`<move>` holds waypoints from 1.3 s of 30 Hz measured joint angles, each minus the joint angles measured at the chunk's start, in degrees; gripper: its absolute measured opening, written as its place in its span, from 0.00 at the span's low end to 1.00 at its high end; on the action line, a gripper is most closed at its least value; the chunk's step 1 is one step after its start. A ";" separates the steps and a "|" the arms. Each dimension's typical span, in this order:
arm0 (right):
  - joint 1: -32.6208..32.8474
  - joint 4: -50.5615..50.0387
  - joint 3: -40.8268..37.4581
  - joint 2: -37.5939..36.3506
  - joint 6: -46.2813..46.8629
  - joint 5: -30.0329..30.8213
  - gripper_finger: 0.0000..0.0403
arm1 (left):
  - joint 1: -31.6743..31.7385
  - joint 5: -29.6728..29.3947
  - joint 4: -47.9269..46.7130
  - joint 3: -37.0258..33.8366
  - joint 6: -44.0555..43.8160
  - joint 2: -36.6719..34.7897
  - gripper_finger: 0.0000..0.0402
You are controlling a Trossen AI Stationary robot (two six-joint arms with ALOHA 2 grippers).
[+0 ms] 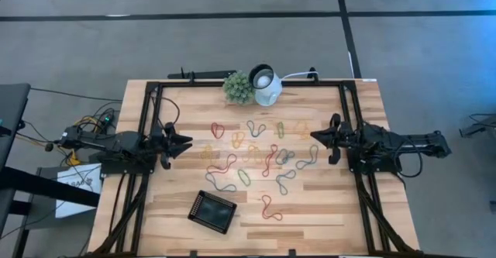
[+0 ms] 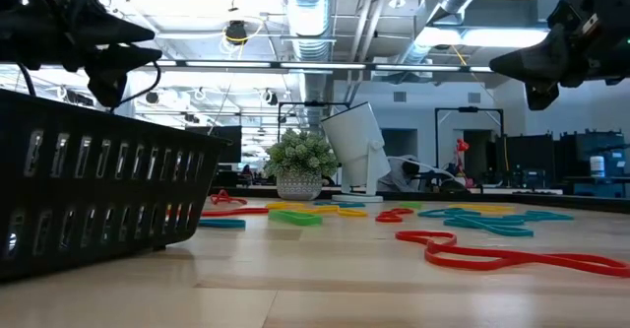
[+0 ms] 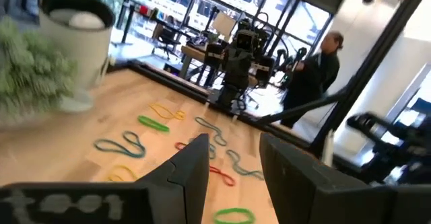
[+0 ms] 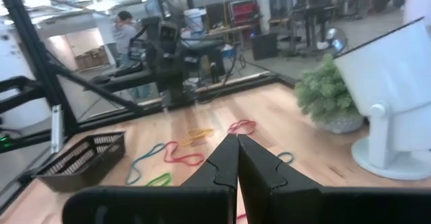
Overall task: Pick and place items into bin
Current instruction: Put the yellow rubber band into the black bin
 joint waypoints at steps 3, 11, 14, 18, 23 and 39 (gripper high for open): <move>0.02 -0.99 0.02 0.00 0.26 -0.16 0.00 | 0.00 -0.02 0.07 0.00 -2.17 0.00 0.30; -0.31 -1.29 0.16 0.00 -2.02 4.31 0.00 | 0.00 0.12 -0.17 0.00 -2.77 0.01 0.30; -1.23 -5.26 1.32 1.04 -2.62 5.63 0.01 | 0.00 1.00 -0.66 0.04 -2.73 0.14 0.30; -3.54 -14.85 3.42 5.95 -3.15 7.90 0.09 | 0.00 0.44 -0.58 0.04 -6.32 0.36 0.30; -6.85 -11.75 3.81 14.05 -0.33 8.60 0.21 | 0.00 -7.29 0.90 0.00 -6.23 0.36 0.30; -10.70 -7.23 6.19 42.50 6.22 -0.20 0.24 | 0.02 -15.63 3.80 0.00 -7.00 0.36 0.30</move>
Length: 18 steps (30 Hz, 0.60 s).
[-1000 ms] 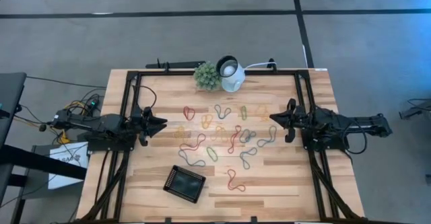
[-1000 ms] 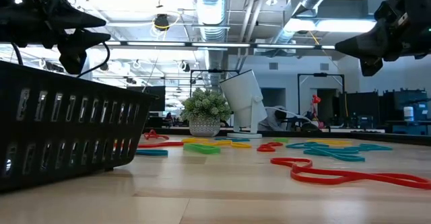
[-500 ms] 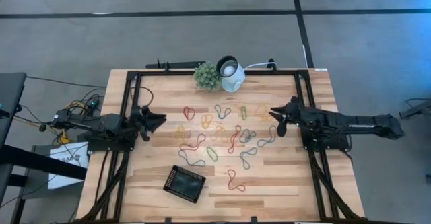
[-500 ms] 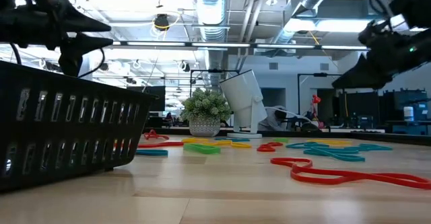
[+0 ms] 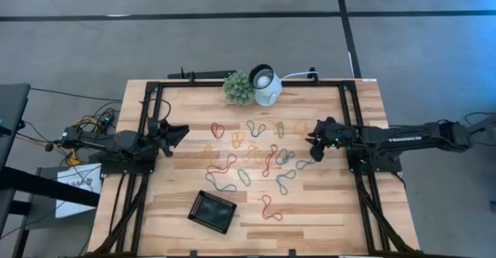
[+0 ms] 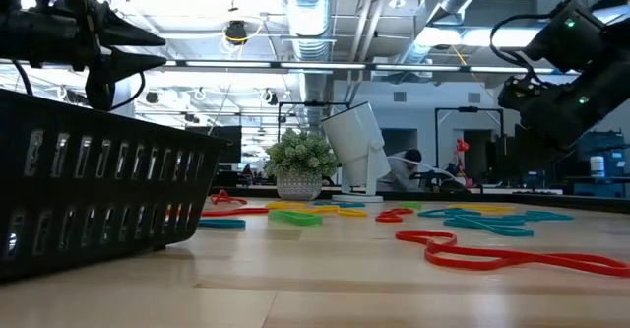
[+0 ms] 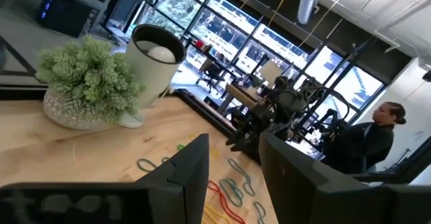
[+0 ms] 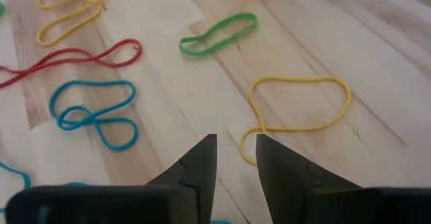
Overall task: Pick and place items into bin
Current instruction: Put the yellow rubber band into the black bin
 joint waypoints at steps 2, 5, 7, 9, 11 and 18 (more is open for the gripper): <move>0.10 0.42 0.00 0.53 0.00 0.06 0.24 | 0.00 0.01 0.02 0.00 0.05 0.00 0.30; -0.03 1.09 0.00 1.01 0.19 2.20 0.24 | 0.00 -0.03 0.07 0.00 0.79 0.00 0.30; -0.05 1.75 0.00 1.19 0.81 3.34 0.24 | 0.00 -0.03 0.11 0.00 0.90 0.00 0.30; -0.05 2.24 0.00 1.22 1.05 3.37 0.24 | 0.00 -0.01 0.11 0.00 0.90 0.00 0.30; -0.05 2.21 0.00 1.24 1.07 3.68 0.24 | 0.00 -0.01 0.14 0.00 0.90 0.00 0.30; -2.43 1.92 4.81 1.28 -0.53 4.96 0.24 | 0.00 0.04 8.21 0.00 8.05 0.02 0.30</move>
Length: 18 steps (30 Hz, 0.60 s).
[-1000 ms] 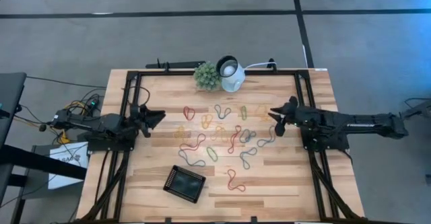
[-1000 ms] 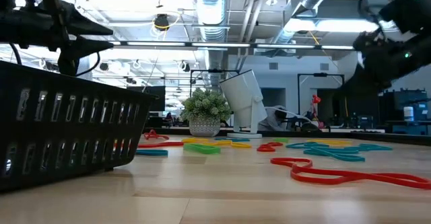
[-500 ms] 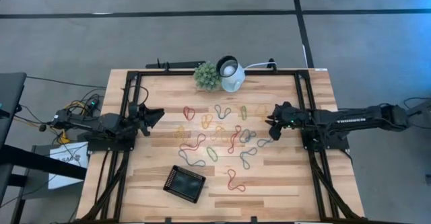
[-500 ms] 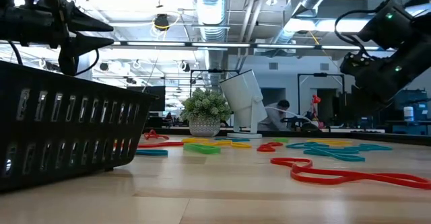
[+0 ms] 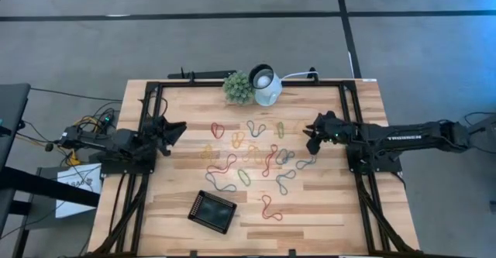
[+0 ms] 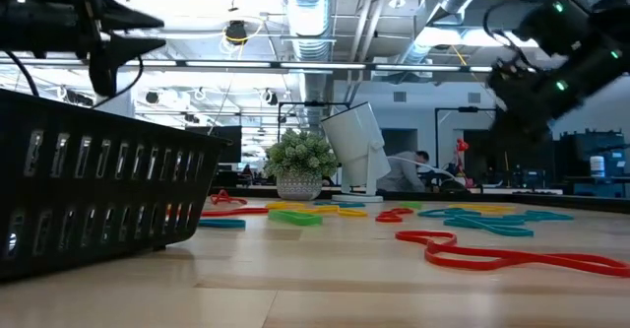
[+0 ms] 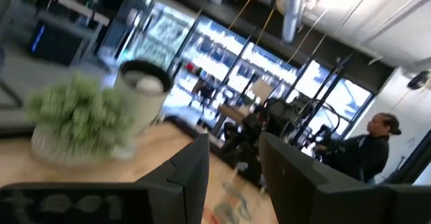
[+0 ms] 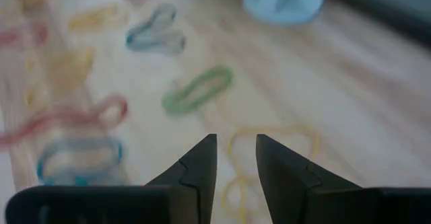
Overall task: Pick and place items into bin
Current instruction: Put the yellow rubber band into the black bin
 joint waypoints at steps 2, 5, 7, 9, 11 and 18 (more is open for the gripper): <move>-1.09 -1.94 2.69 0.00 -0.21 0.83 0.24 | 0.00 0.36 2.39 0.01 3.07 -0.02 0.30; -1.28 -4.82 4.26 0.31 2.17 0.54 0.24 | 0.00 0.51 1.89 0.02 4.83 -0.02 0.30; -0.38 -8.62 4.15 1.39 5.48 0.58 0.24 | 0.00 0.55 -0.63 0.02 4.15 -0.02 0.30; 0.21 -11.24 4.11 2.82 7.24 0.69 0.24 | 0.00 0.50 -3.25 0.02 3.53 0.02 0.30; 0.21 -10.97 4.09 4.10 7.55 0.76 0.24 | 0.00 0.48 -3.43 0.02 3.02 0.29 0.30; 0.21 -10.16 4.09 8.40 8.98 0.65 0.24 | 0.00 0.87 -3.36 5.63 6.04 4.02 0.30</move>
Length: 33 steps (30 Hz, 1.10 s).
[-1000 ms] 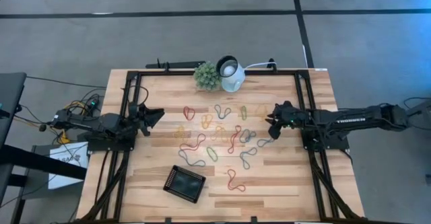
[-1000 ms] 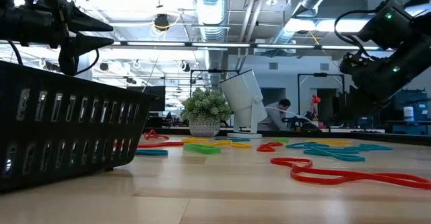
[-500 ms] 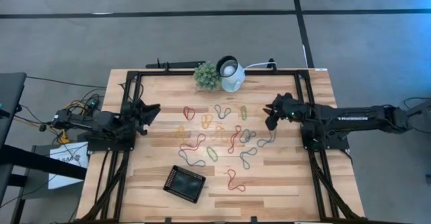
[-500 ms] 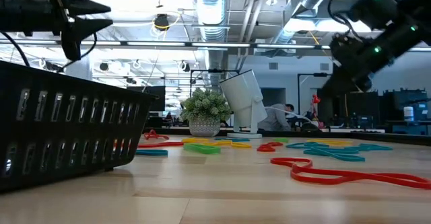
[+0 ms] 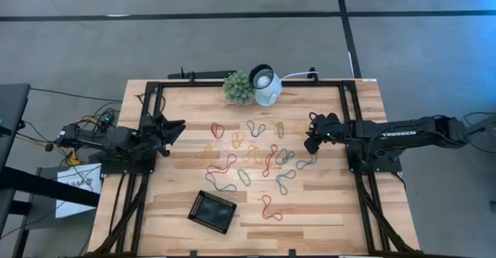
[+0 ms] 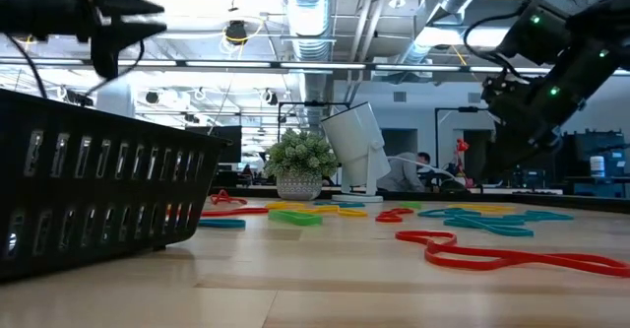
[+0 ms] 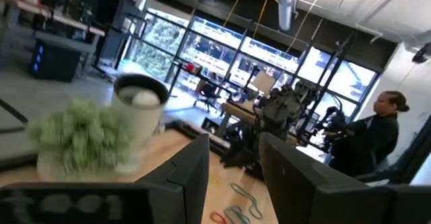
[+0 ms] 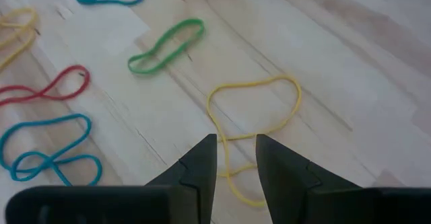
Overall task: Pick and place items into bin
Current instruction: Put the yellow rubber band into the black bin
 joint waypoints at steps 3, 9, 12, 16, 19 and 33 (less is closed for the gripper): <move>0.64 -0.06 0.00 0.88 1.42 -0.21 0.24 | 0.00 -1.97 -3.89 4.94 1.43 4.29 0.30; 3.43 1.29 0.00 1.72 3.08 -0.42 0.24 | 0.00 -4.31 -8.67 10.33 -1.16 16.40 0.30; 4.29 2.98 0.00 3.04 3.10 0.31 0.24 | 0.00 -6.60 -6.53 10.93 -2.04 23.34 0.30; 4.35 4.59 -0.07 5.98 3.12 0.39 0.24 | 0.02 -10.11 -0.21 10.94 -2.85 30.91 0.30; 4.32 2.83 -0.02 7.27 4.24 1.48 0.24 | 0.33 -10.33 4.13 11.02 -2.43 34.27 0.30; 4.57 6.57 -2.37 7.41 4.72 4.79 0.24 | 2.81 -6.69 8.37 11.03 -2.89 37.07 0.30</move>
